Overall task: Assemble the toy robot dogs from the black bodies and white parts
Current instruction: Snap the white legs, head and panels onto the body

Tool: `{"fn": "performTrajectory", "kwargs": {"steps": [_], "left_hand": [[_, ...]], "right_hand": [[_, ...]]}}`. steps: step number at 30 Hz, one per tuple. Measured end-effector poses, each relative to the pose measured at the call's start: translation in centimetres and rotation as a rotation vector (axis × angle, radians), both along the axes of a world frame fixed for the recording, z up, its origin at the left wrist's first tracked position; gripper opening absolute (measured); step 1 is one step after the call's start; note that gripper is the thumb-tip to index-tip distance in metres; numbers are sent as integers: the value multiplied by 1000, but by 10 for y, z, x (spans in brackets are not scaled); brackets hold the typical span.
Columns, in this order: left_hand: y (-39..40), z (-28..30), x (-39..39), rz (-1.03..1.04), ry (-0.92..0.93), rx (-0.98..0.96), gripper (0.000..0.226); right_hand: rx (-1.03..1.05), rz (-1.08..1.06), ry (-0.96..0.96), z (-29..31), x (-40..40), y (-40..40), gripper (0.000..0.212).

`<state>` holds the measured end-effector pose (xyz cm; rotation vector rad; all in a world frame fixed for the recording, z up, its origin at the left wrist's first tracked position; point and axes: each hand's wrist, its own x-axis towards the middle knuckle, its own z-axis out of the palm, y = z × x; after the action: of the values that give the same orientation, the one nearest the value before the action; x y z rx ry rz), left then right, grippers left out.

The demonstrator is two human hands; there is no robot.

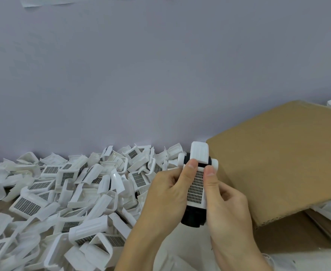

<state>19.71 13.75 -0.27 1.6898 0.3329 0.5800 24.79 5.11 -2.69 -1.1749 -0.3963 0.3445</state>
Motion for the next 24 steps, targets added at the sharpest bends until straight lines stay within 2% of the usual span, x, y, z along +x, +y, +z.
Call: {"fn": "performTrajectory", "kwargs": {"steps": [5, 8, 11, 17, 21, 24], "left_hand": [[-1, -1, 0, -70, 47, -152, 58], [-1, -3, 0, -107, 62, -264, 45], [3, -6, 0, -75, 64, -332, 52], [8, -6, -1, 26, -33, -232, 38], [7, -6, -1, 13, -63, -122, 35], [7, -7, -1, 1, -70, -112, 33]], "right_hand": [[6, 30, 21, -3, 1, 1, 48], [33, 77, 36, -3, 5, -1, 41], [85, 139, 66, -2, 9, -5, 35], [58, 136, -27, -1, 10, -5, 37], [6, 68, -109, -4, 12, -5, 20], [-23, 51, -145, -6, 12, -5, 22]]}}
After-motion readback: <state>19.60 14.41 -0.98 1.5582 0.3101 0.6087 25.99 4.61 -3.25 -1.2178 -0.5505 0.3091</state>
